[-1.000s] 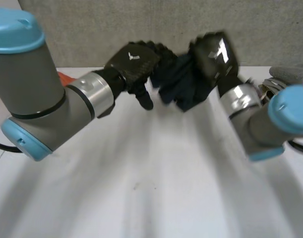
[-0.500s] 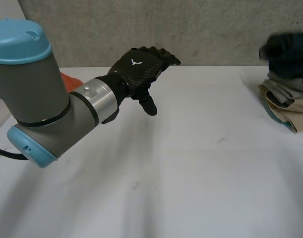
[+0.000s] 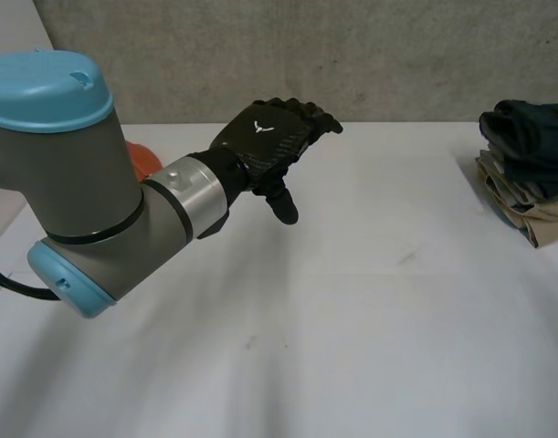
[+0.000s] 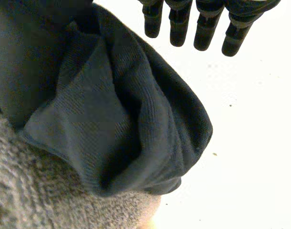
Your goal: Fold the laundry.
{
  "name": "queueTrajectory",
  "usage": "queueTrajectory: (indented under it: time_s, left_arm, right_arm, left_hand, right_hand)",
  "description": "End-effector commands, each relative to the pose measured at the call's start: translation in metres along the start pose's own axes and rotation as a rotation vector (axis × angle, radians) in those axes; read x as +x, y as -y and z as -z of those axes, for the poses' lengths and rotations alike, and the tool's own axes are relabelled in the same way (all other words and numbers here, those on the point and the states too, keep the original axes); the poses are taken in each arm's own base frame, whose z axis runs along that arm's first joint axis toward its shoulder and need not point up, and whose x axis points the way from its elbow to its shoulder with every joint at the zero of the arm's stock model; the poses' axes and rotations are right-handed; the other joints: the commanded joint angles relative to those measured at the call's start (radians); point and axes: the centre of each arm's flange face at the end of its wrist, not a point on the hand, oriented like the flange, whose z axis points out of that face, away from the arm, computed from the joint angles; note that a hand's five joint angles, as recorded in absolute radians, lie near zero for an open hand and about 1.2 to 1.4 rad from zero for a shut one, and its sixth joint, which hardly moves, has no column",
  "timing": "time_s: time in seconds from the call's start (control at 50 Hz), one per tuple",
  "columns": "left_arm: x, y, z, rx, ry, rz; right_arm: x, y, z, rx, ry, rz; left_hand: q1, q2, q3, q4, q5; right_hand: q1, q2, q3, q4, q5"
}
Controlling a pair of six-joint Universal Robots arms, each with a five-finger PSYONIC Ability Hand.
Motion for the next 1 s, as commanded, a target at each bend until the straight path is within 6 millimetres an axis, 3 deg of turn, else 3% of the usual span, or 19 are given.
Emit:
queueTrajectory:
  time_s: [0.02, 0.14, 0.28, 0.32, 0.4, 0.44, 0.46, 0.52, 0.54, 0.6, 0.62, 0.64, 0.68, 0.7, 0.78, 0.8, 0.86, 0.94, 1.0]
  left_arm:
    - [0.001, 0.004, 0.002, 0.008, -0.001, -0.001]
    - [0.003, 0.011, 0.004, 0.027, -0.005, -0.008]
    - [0.002, 0.024, 0.008, 0.059, 0.0, -0.016]
    - [0.002, 0.03, 0.01, 0.076, 0.003, -0.021]
    - [-0.002, 0.046, 0.012, 0.134, 0.02, -0.038]
    - [-0.005, 0.052, 0.013, 0.157, 0.032, -0.047]
    - [-0.006, 0.055, 0.014, 0.168, 0.038, -0.051]
    - [-0.014, 0.068, 0.018, 0.208, 0.088, -0.069]
    - [-0.019, 0.071, 0.019, 0.215, 0.114, -0.078]
    - [-0.053, 0.073, 0.021, 0.217, 0.271, -0.1]
    - [-0.065, 0.071, 0.022, 0.206, 0.318, -0.113]
    - [-0.09, 0.065, 0.025, 0.177, 0.4, -0.155]
    - [-0.113, 0.057, 0.028, 0.137, 0.466, -0.219]
    - [-0.124, 0.051, 0.029, 0.11, 0.493, -0.253]
    - [-0.198, -0.022, 0.029, -0.137, 0.607, -0.422]
    - [-0.208, -0.035, 0.029, -0.176, 0.613, -0.444]
    - [-0.241, -0.086, 0.027, -0.271, 0.594, -0.518]
    - [-0.267, -0.136, 0.016, -0.252, 0.517, -0.565]
    - [-0.285, -0.162, 0.013, -0.23, 0.5, -0.57]
  right_arm:
    - [-0.002, 0.025, 0.003, -0.091, -0.062, -0.018]
    - [0.009, 0.043, 0.023, -0.208, -0.163, 0.103]
    - [0.049, 0.094, 0.046, -0.375, -0.384, 0.38]
    - [0.062, 0.119, 0.044, -0.379, -0.466, 0.518]
    - [0.067, 0.159, 0.031, -0.301, -0.564, 0.697]
    - [0.052, 0.173, 0.016, -0.215, -0.543, 0.72]
    - [0.023, 0.187, -0.003, -0.108, -0.489, 0.717]
    - [-0.02, 0.205, -0.021, 0.029, -0.396, 0.685]
    - [-0.046, 0.215, -0.024, 0.095, -0.333, 0.651]
    - [-0.085, 0.225, -0.022, 0.169, -0.224, 0.603]
    - [-0.113, 0.223, -0.017, 0.182, -0.136, 0.561]
    - [-0.127, 0.219, -0.014, 0.182, -0.088, 0.543]
    - [-0.159, 0.211, -0.007, 0.176, 0.011, 0.503]
    - [-0.191, 0.201, 0.002, 0.162, 0.103, 0.456]
    - [-0.257, 0.18, 0.031, 0.105, 0.268, 0.372]
    - [-0.266, 0.176, 0.037, 0.087, 0.288, 0.363]
    - [-0.285, 0.158, 0.058, 0.002, 0.332, 0.355]
    - [-0.294, 0.14, 0.076, -0.091, 0.354, 0.366]
    - [-0.301, 0.131, 0.084, -0.138, 0.374, 0.371]
  left_hand:
    - [0.053, 0.061, 0.072, 0.072, 0.067]
    - [0.053, 0.061, 0.072, 0.072, 0.067]
    - [0.05, 0.058, 0.069, 0.069, 0.064]
    - [0.048, 0.055, 0.066, 0.066, 0.061]
    - [0.048, 0.055, 0.066, 0.066, 0.061]
    - [0.048, 0.055, 0.066, 0.066, 0.061]
    - [0.048, 0.055, 0.066, 0.066, 0.061]
    - [0.036, 0.043, 0.054, 0.055, 0.049]
    - [0.036, 0.043, 0.054, 0.055, 0.049]
    - [0.036, 0.043, 0.054, 0.055, 0.049]
    - [0.036, 0.043, 0.054, 0.055, 0.049]
    - [0.039, 0.046, 0.057, 0.058, 0.052]
    - [0.039, 0.046, 0.057, 0.058, 0.052]
    - [0.039, 0.046, 0.057, 0.058, 0.052]
    - [0.03, 0.037, 0.048, 0.049, 0.043]
    - [0.03, 0.037, 0.048, 0.049, 0.043]
    - [0.03, 0.037, 0.048, 0.049, 0.043]
    - [0.03, 0.037, 0.048, 0.049, 0.043]
    - [0.03, 0.037, 0.048, 0.049, 0.043]
  right_hand:
    - [-0.062, -0.045, -0.045, -0.046, -0.049]
    - [-0.062, -0.045, -0.045, -0.046, -0.049]
    - [-0.062, -0.045, -0.045, -0.046, -0.049]
    - [-0.062, -0.045, -0.045, -0.046, -0.049]
    - [-0.062, -0.045, -0.045, -0.046, -0.049]
    - [-0.062, -0.045, -0.045, -0.046, -0.049]
    - [-0.062, -0.045, -0.045, -0.046, -0.049]
    - [-0.062, -0.045, -0.045, -0.046, -0.049]
    - [-0.062, -0.045, -0.045, -0.046, -0.049]
    - [-0.062, -0.045, -0.045, -0.046, -0.049]
    - [-0.062, -0.045, -0.045, -0.046, -0.049]
    - [-0.062, -0.045, -0.045, -0.046, -0.049]
    - [-0.062, -0.045, -0.045, -0.046, -0.049]
    - [-0.062, -0.045, -0.045, -0.046, -0.049]
    - [-0.062, -0.045, -0.045, -0.046, -0.049]
    - [-0.062, -0.045, -0.045, -0.046, -0.049]
    - [-0.062, -0.045, -0.045, -0.046, -0.049]
    - [-0.062, -0.045, -0.045, -0.046, -0.049]
    - [-0.062, -0.045, -0.045, -0.046, -0.049]
